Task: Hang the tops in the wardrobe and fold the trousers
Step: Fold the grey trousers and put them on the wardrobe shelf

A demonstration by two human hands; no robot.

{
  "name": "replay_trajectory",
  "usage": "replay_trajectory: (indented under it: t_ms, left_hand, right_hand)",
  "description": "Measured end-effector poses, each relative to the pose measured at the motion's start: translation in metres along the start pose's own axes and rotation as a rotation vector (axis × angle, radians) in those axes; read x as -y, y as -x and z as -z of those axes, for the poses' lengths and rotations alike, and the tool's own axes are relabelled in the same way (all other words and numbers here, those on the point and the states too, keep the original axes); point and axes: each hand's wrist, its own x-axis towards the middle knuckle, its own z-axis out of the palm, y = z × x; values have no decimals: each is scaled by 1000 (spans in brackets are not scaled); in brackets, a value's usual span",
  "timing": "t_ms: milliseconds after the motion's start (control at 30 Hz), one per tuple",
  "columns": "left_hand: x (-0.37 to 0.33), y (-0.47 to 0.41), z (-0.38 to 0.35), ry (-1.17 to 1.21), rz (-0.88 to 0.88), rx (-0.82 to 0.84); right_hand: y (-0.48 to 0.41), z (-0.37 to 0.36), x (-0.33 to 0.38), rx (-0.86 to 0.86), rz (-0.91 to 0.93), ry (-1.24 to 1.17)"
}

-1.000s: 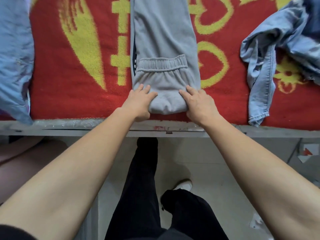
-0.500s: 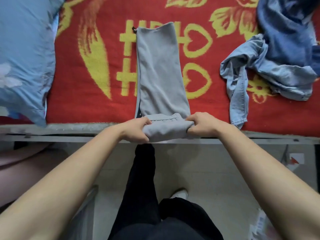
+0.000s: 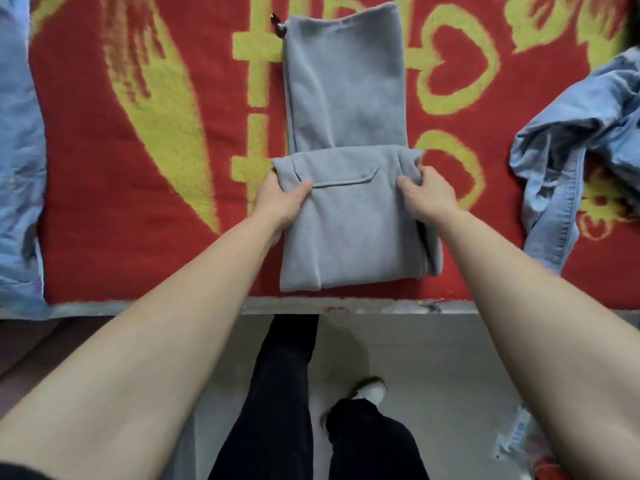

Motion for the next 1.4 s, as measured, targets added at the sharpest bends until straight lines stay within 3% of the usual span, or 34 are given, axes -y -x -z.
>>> replay_trajectory:
  t_ms: [67,200,367,500,600,900,1067,1133,1233,1400]
  left_hand:
    - [9,-10,5,-35,-21,-7]
    - [18,-20,24,-31,-20,83]
    - [4,-32,24,-34,48,132]
    - [-42,-69,18,111,92,17]
    - [-81,-105,8,170,141,8]
    - [-159,-142,-9,264,-16,40]
    - [-159,-108,6,367,-122,260]
    - [-149,-92,18,285,-162,388]
    - [-125,-47,32,93,-174,334]
    - [-62,37,30,-517,-324,384]
  right_hand:
    - [-1,-11,3,-30,-7,55]
    - [10,-32,1,-274,8,54]
    - [-3,-36,23,-242,-214,-96]
    - [-38,-7,66,-306,-55,-179]
    - [-73,13,99,-225,44,-211]
    - [-126,50,144,160,32,-603]
    - [-99,74,133,60,304,-678]
    - [-76,82,120,61,436,-650]
    - [-44,81,80,106,534,-472]
    - [8,51,-5,-27,815,258]
